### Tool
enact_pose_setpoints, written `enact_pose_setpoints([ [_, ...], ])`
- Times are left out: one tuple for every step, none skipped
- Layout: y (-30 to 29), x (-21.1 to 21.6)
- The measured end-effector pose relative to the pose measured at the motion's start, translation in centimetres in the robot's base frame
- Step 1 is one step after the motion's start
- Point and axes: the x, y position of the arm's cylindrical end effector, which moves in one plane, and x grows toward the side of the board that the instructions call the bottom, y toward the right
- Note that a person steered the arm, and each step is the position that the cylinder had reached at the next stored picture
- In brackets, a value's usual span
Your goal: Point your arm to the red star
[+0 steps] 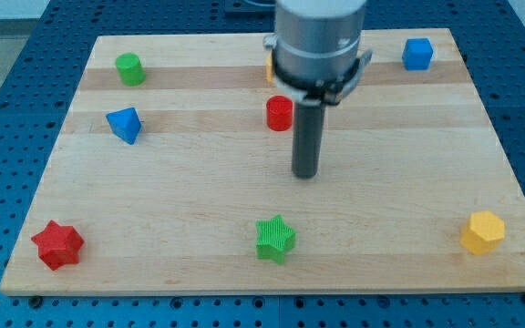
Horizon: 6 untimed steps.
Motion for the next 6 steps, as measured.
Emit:
enact_pose_setpoints([
  [-3.3,2.1],
  [-7.8,2.2],
  [-12.6,2.2],
  [-16.7,5.9],
  [-20.2,12.4],
  [-21.2,12.5],
])
